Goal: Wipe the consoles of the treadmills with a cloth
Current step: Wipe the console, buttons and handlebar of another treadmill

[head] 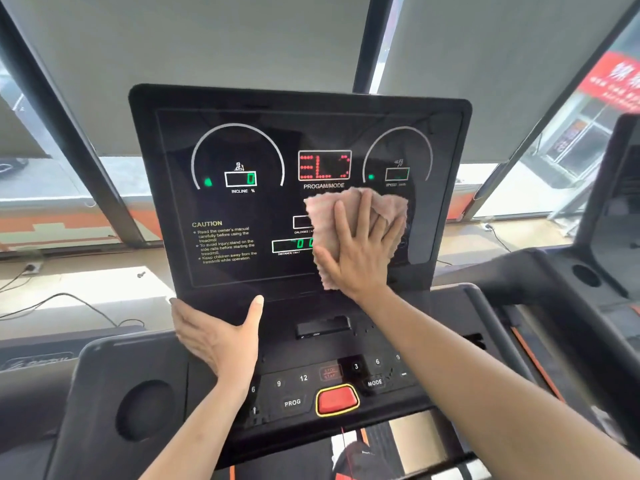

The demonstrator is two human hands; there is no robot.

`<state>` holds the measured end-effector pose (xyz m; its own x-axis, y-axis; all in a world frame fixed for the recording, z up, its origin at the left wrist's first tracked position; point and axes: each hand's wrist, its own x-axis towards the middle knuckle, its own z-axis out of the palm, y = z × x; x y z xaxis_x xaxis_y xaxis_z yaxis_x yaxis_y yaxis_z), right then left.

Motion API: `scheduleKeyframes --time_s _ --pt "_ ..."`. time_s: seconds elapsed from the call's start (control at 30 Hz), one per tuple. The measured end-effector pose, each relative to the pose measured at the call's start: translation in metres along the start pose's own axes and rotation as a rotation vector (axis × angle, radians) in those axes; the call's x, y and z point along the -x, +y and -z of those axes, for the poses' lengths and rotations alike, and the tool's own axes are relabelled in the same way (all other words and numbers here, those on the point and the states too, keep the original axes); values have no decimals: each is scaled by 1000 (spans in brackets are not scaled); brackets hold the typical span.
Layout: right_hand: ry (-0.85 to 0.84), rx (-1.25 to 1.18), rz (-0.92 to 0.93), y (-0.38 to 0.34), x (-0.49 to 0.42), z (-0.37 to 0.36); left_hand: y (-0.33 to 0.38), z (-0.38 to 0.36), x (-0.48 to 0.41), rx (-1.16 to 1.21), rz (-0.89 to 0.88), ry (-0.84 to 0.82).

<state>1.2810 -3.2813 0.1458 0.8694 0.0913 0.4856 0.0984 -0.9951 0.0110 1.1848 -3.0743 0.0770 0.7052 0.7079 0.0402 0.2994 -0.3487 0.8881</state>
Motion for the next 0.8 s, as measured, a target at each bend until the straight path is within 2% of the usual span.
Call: scheduleKeyframes --time_s 0.17,0.37,0.67,0.8 --pt "-51 14 129 -1 40 -16 6 2 3 -17 -16 -5" --pt "-67 3 154 13 28 -8 7 3 5 -45 1 -32" --pt "129 -5 -39 47 -102 64 8 3 6 -49 -3 -17" --pt "171 -35 -169 72 -118 73 7 2 6 -43 -6 -14"
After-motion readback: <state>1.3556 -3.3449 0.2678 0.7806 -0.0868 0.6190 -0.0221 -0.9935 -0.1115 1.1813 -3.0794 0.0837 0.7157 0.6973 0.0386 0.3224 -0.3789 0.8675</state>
